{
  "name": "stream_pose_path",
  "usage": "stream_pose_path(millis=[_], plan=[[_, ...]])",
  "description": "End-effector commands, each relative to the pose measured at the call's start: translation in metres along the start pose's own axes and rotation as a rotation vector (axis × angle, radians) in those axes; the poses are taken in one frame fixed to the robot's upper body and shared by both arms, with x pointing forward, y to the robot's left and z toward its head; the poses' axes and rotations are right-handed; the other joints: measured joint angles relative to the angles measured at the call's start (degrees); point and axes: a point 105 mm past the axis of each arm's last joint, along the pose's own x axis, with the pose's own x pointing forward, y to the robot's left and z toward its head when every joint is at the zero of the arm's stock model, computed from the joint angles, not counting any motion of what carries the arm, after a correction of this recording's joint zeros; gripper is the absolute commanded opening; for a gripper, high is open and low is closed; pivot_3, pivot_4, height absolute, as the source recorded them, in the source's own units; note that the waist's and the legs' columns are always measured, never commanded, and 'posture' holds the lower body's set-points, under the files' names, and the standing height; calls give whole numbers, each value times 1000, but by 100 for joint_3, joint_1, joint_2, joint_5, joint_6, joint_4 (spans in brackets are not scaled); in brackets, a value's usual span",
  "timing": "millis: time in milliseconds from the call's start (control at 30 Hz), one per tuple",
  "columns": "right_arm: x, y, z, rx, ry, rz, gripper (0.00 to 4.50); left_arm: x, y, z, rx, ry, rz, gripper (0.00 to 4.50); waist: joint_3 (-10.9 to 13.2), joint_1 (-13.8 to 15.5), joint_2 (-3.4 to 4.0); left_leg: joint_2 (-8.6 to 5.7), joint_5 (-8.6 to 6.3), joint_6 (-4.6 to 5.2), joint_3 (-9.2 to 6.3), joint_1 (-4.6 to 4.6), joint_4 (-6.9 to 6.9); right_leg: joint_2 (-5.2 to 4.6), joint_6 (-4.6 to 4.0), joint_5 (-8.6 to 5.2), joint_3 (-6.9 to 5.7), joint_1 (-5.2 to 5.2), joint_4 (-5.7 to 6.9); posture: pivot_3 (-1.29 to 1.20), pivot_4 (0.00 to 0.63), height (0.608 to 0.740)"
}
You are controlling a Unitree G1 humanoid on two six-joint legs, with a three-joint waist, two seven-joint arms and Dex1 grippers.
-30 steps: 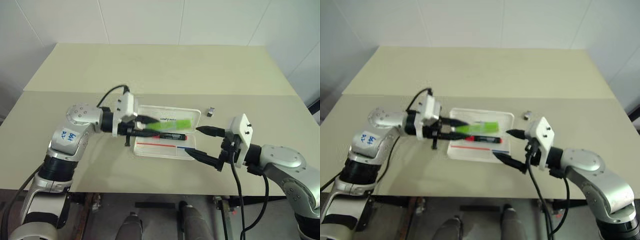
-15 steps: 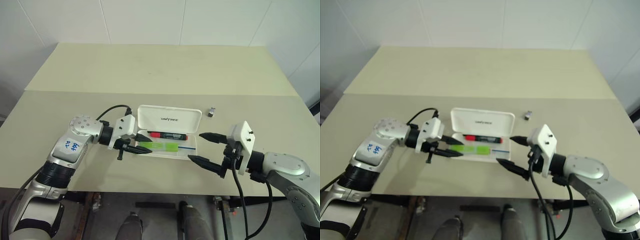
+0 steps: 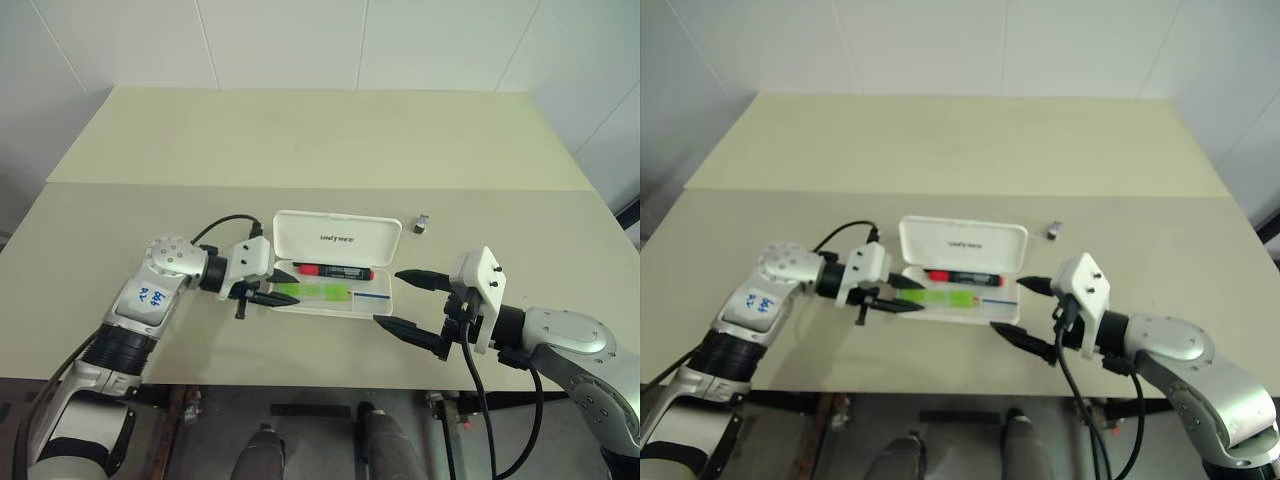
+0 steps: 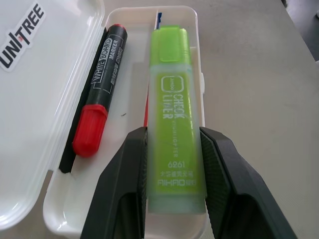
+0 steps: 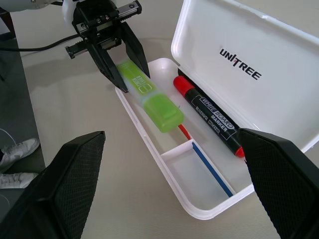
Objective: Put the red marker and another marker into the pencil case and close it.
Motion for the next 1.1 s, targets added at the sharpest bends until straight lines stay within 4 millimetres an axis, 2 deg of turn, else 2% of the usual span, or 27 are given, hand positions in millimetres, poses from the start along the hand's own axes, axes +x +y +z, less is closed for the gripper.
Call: stream_pose_path(millis=[33, 167, 500, 667, 967, 1100], plan=[[0, 4, 10, -46, -32, 8, 4500, 1, 3, 3, 37, -5, 10, 1098, 0, -1, 0, 0, 0, 0, -1, 0, 0, 0, 0, 0, 0, 0, 0, 0, 150, 740], [-1, 2, 10, -49, -28, -1, 4500, 2, 1, 7, 41, -21, -10, 1098, 0, -1, 0, 0, 0, 1, 0, 1, 0, 0, 0, 0, 0, 0, 0, 0, 150, 740], [-3, 0, 10, -54, -21, -10, 4500, 1, 4, 8, 44, -18, 15, 4447, 0, -1, 0, 0, 1, 1, -1, 1, 1, 0, 3, 2, 0, 0, 3, 0, 150, 740], [-4, -1, 10, -55, -20, -13, 4500, -1, 4, 17, 46, -60, 23, 4483, 0, 0, 0, 0, 1, 2, -1, 1, 1, 0, 4, 2, 0, 0, 5, 0, 150, 740], [-9, -3, 10, -61, -10, -21, 4500, -16, 1, 98, 78, -336, 36, 4483, 0, 1, 0, 0, 1, 2, 0, 0, 1, 0, 14, 7, 1, 0, 5, 0, 150, 740], [-11, -4, 11, -67, -6, -22, 4500, -23, 1, 113, 77, -388, 37, 4483, 0, -10, 0, 0, 2, 3, 0, 5, 6, 0, 12, 7, 2, 1, 2, 0, 150, 740]])
